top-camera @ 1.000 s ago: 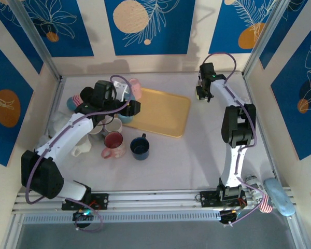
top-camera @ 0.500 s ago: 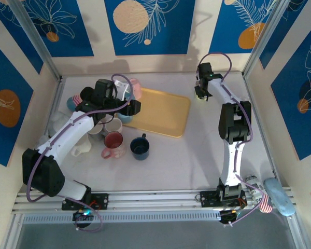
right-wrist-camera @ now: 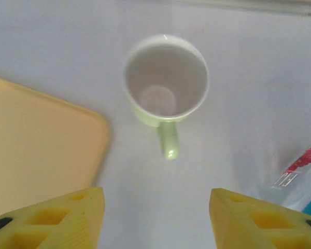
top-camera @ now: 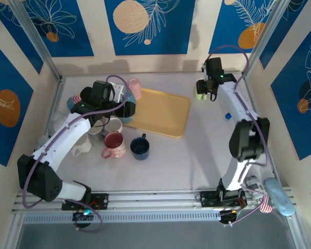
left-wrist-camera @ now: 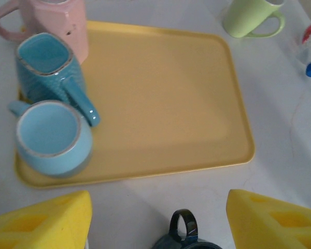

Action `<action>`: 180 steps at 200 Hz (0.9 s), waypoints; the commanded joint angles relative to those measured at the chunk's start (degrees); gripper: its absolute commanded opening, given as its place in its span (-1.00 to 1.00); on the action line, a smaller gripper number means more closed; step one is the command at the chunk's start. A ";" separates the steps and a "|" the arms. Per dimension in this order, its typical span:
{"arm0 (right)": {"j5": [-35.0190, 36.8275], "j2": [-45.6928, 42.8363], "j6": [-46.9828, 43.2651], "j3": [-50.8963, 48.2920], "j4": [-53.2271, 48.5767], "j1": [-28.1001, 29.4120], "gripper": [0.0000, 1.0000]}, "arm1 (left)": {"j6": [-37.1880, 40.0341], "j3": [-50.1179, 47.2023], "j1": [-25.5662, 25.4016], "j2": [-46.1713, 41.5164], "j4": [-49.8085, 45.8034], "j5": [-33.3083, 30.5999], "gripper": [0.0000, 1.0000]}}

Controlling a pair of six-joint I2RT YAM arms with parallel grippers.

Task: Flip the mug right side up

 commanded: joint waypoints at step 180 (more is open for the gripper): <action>-24.97 -14.73 15.88 -12.21 1.48 7.59 0.08 | -27.40 21.97 -3.18 26.95 -8.04 -14.45 -0.03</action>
